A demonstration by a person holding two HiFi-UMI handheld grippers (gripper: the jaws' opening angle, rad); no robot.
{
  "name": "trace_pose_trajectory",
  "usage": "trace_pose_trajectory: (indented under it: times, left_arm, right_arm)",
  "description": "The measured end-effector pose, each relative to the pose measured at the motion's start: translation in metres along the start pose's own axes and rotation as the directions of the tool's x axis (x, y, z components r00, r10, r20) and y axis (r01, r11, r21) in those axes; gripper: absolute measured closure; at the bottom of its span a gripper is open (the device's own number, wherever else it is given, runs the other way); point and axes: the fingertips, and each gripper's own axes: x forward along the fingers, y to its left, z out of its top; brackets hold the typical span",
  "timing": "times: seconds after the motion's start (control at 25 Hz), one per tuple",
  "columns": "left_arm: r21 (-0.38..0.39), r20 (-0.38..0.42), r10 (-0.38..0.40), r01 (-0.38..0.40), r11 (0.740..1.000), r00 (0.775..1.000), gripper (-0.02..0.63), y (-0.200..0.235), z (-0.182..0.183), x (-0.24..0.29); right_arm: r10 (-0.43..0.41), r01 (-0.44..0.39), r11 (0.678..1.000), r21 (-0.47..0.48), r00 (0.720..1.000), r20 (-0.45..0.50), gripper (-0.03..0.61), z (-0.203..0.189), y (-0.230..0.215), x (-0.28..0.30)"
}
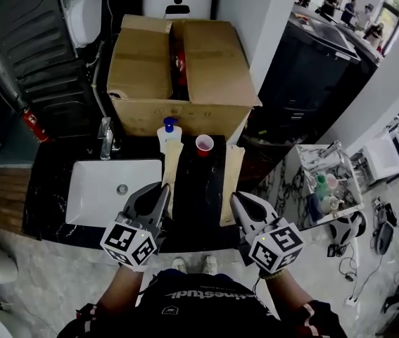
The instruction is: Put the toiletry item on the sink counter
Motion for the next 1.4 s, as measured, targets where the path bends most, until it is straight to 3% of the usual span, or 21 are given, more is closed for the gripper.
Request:
trace_pose_trajectory:
  times: [0.28,0.48,0.8,1.2,1.4]
  left_arm:
    - [0.007,0.001,0.039,-0.039,0.999,0.999,0.581,0.000,0.000,0.016]
    - [0.000,-0.003,0.061,-0.061,0.998,0.998,0.581,0.003,-0.005,0.018]
    - [-0.001,0.013,0.105,-0.105,0.995,0.994,0.581,0.012,-0.001,0.011]
    - [-0.005,0.008,0.143,-0.143,0.990,0.990,0.581,0.022,0.000,-0.003]
    - [-0.002,0.007,0.152,-0.152,0.988,0.988,0.581,0.025,0.000,-0.005]
  right_arm:
    - [-0.009,0.017,0.998,0.063,0.992,-0.122,0.538,-0.031,-0.041,0.028]
    - [-0.019,0.053,0.990,0.134,0.969,-0.247,0.538,-0.075,-0.067,0.056]
    - [-0.023,0.136,0.966,0.221,0.893,-0.449,0.538,-0.163,-0.102,0.100]
    - [-0.079,0.260,0.943,0.206,0.780,-0.621,0.538,-0.241,-0.140,0.126]
    - [-0.078,0.273,0.939,0.211,0.765,-0.639,0.537,-0.252,-0.143,0.131]
